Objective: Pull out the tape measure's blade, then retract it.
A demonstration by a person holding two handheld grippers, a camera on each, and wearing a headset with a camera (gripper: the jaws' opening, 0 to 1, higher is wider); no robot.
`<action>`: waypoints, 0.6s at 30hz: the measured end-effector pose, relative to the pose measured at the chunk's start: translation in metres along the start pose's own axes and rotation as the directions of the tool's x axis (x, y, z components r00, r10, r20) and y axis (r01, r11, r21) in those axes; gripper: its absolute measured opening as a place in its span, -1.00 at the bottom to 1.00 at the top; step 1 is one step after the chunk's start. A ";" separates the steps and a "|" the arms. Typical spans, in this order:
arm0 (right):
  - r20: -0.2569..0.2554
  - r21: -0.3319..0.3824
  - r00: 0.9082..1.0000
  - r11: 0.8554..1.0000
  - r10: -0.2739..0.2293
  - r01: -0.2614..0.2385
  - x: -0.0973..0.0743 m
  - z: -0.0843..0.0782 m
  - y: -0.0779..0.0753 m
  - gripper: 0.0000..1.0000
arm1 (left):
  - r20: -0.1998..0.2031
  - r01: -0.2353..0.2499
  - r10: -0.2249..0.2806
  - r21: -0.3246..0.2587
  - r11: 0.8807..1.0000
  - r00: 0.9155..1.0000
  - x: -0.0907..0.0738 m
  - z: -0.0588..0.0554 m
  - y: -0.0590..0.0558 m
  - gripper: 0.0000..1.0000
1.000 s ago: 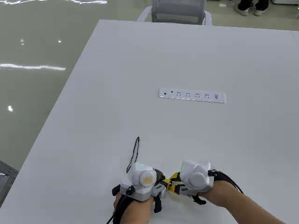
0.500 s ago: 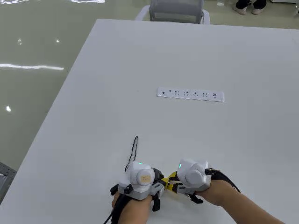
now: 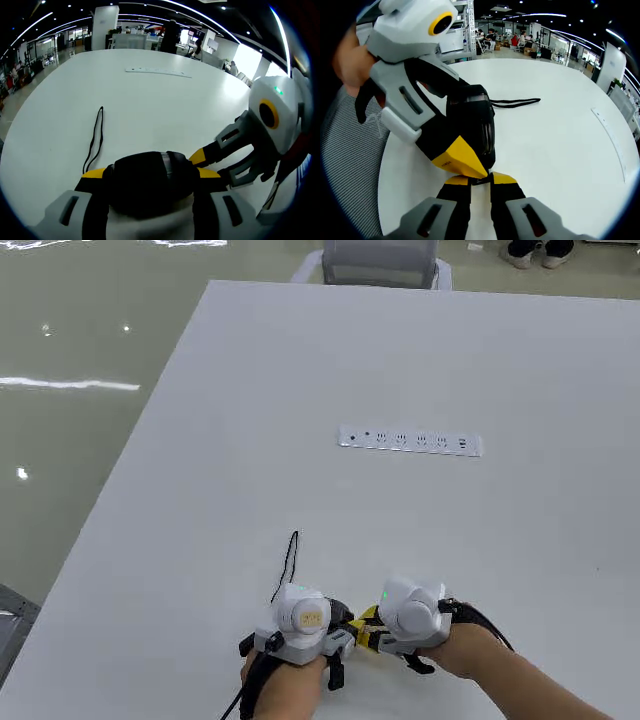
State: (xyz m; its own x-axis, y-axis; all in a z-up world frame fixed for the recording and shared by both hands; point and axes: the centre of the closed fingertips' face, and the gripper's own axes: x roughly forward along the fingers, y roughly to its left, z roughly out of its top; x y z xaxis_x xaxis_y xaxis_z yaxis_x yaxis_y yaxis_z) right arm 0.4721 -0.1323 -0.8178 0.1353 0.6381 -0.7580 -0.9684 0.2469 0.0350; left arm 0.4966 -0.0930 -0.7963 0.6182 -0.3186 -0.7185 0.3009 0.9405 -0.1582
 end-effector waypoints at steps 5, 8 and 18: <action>0.006 -0.002 1.000 1.000 -0.001 0.001 -0.002 0.001 0.001 -0.73 | 0.006 0.000 0.000 0.004 1.000 1.000 -0.001 0.000 0.000 0.32; 0.010 -0.003 1.000 1.000 -0.002 0.002 -0.001 0.001 0.001 -0.73 | 0.007 0.000 0.000 0.005 1.000 1.000 -0.001 0.000 0.000 0.32; -0.001 -0.007 1.000 1.000 -0.004 0.004 -0.002 0.001 0.000 -0.69 | 0.022 0.006 -0.006 -0.001 1.000 1.000 -0.001 0.002 0.001 0.33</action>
State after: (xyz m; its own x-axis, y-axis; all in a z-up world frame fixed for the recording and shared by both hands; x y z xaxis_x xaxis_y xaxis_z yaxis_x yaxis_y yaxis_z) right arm 0.4717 -0.1323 -0.8159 0.1392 0.6365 -0.7586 -0.9693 0.2445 0.0272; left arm 0.4977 -0.0919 -0.7940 0.6324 -0.3264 -0.7025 0.3035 0.9388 -0.1629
